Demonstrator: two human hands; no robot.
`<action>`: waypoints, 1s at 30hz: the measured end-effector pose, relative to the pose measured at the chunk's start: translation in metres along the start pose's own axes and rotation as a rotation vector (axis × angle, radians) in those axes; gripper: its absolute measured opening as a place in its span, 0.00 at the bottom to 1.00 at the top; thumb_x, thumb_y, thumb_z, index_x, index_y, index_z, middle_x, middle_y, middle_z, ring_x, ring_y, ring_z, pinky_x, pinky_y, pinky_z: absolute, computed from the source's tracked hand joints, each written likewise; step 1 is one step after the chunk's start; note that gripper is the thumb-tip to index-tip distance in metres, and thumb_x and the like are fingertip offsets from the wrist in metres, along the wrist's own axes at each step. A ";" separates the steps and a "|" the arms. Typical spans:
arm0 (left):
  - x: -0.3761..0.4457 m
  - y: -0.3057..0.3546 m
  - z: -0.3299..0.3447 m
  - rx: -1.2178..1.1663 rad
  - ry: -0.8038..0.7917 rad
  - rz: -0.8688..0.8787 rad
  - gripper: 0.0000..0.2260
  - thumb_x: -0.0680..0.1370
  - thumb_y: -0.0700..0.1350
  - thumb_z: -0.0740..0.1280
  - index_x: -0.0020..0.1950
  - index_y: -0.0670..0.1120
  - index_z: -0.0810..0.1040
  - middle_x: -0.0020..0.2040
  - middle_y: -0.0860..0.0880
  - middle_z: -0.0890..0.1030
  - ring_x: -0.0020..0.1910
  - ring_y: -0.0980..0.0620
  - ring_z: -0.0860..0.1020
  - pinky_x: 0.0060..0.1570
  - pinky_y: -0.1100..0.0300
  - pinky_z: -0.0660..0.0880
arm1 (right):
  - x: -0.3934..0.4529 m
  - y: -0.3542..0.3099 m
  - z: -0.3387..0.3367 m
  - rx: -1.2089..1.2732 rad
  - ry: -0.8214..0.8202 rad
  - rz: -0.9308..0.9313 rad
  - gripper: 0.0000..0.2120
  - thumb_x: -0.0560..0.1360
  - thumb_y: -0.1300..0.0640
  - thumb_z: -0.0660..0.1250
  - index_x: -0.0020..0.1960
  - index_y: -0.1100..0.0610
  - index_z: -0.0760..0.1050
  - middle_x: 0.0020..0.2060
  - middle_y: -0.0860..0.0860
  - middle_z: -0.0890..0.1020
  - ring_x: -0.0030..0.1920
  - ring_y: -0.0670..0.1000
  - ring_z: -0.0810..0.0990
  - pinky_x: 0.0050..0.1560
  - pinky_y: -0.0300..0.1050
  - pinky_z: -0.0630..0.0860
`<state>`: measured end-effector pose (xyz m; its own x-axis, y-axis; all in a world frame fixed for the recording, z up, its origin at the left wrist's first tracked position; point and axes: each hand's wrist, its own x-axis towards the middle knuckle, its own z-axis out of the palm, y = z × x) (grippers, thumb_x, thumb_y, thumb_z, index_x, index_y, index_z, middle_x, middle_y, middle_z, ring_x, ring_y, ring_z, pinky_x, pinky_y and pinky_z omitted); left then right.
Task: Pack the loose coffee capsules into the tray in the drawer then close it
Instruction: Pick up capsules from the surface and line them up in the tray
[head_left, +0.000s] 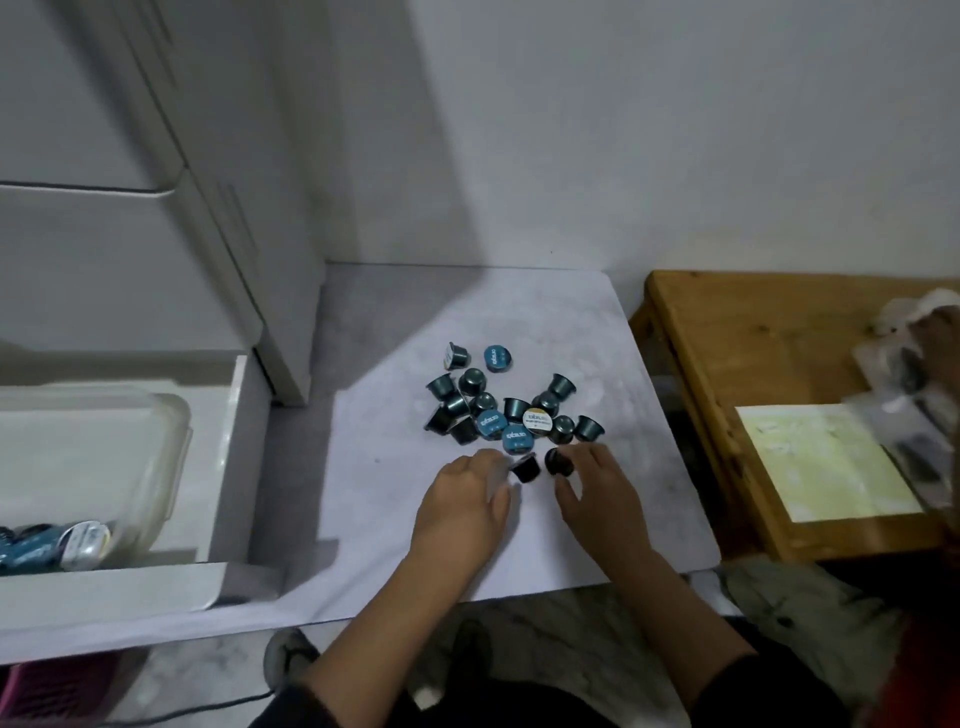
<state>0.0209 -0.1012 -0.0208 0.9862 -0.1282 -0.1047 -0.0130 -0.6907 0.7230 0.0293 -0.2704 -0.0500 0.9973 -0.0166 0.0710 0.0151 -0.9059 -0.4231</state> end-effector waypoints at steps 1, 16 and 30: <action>0.007 0.002 0.011 -0.005 -0.014 -0.026 0.17 0.77 0.45 0.63 0.66 0.49 0.70 0.59 0.45 0.78 0.56 0.47 0.75 0.48 0.64 0.66 | 0.004 0.008 0.002 0.001 -0.022 0.010 0.13 0.71 0.63 0.69 0.55 0.61 0.75 0.52 0.58 0.78 0.48 0.57 0.79 0.42 0.39 0.70; 0.044 0.003 0.074 -0.155 0.085 -0.123 0.12 0.74 0.43 0.67 0.56 0.50 0.79 0.52 0.48 0.81 0.51 0.51 0.77 0.50 0.67 0.68 | 0.036 0.033 0.013 0.148 -0.185 0.096 0.13 0.73 0.58 0.67 0.57 0.58 0.76 0.52 0.57 0.80 0.53 0.57 0.77 0.51 0.43 0.70; 0.033 -0.009 0.080 -0.296 0.233 -0.153 0.06 0.72 0.41 0.71 0.47 0.48 0.84 0.48 0.54 0.82 0.47 0.65 0.77 0.51 0.81 0.66 | 0.037 0.030 -0.001 0.319 -0.231 0.147 0.10 0.73 0.56 0.68 0.54 0.54 0.79 0.49 0.53 0.80 0.51 0.52 0.78 0.53 0.44 0.74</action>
<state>0.0400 -0.1563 -0.0850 0.9845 0.1485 -0.0931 0.1511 -0.4502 0.8800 0.0661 -0.2986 -0.0595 0.9797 -0.0080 -0.2002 -0.1438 -0.7241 -0.6745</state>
